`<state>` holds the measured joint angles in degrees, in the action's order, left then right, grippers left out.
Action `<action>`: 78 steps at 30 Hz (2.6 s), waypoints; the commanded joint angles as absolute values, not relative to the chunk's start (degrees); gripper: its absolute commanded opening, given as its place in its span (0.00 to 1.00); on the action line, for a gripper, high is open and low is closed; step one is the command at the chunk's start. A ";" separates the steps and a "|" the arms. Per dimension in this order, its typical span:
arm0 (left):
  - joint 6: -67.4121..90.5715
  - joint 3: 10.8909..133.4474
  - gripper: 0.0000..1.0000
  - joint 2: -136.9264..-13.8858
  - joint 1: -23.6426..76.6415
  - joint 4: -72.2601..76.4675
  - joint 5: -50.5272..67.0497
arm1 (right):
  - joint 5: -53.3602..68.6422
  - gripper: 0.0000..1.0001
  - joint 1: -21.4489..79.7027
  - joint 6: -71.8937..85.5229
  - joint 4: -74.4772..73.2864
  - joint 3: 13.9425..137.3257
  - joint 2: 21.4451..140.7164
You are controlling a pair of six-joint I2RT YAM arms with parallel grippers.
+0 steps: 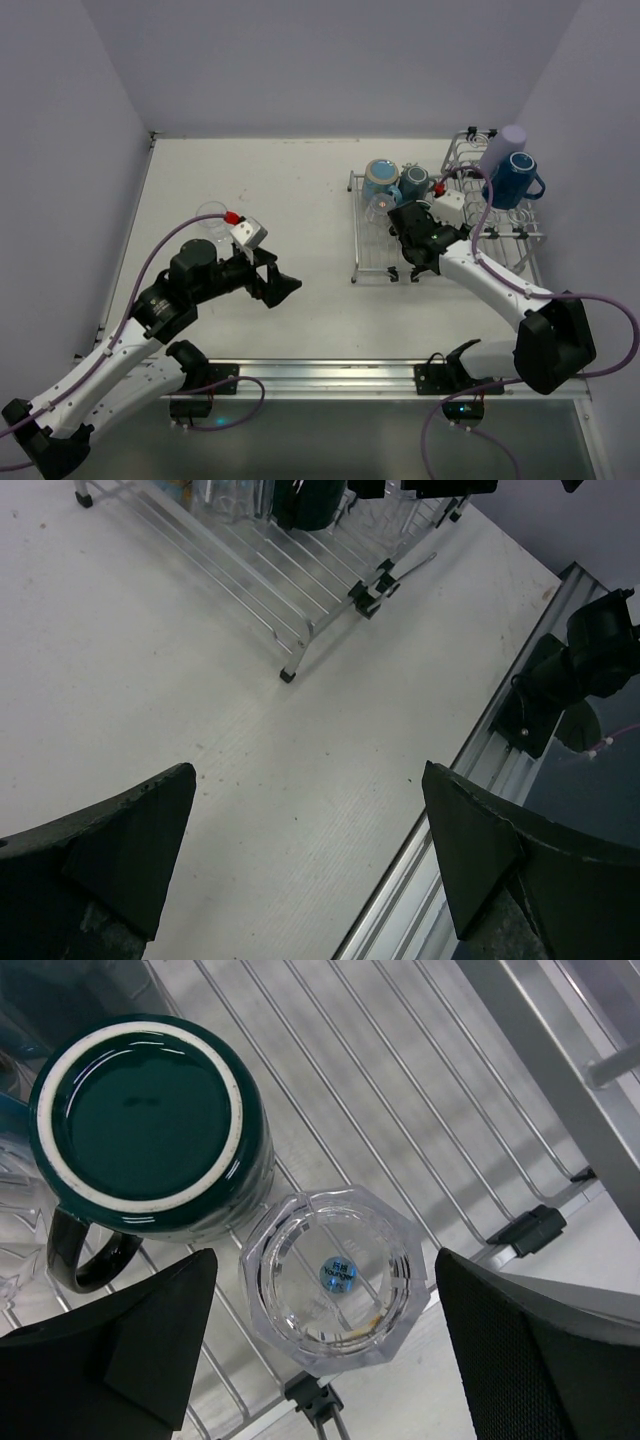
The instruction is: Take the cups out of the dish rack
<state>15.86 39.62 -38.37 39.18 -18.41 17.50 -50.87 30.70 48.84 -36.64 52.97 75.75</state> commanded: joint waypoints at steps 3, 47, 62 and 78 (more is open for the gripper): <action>15.21 40.34 1.00 -38.23 38.85 -18.19 16.70 | -50.80 0.89 29.45 47.46 -28.04 50.80 75.67; 51.33 26.81 0.83 -55.37 38.93 38.67 31.82 | 7.37 0.41 39.28 48.42 16.16 36.13 47.54; 49.84 25.57 0.00 -55.20 39.20 37.72 24.79 | 11.87 0.70 43.07 54.06 31.03 30.68 57.57; 19.08 61.05 0.00 -68.89 30.25 -24.68 -6.41 | -13.89 0.99 42.80 40.44 0.19 31.90 40.96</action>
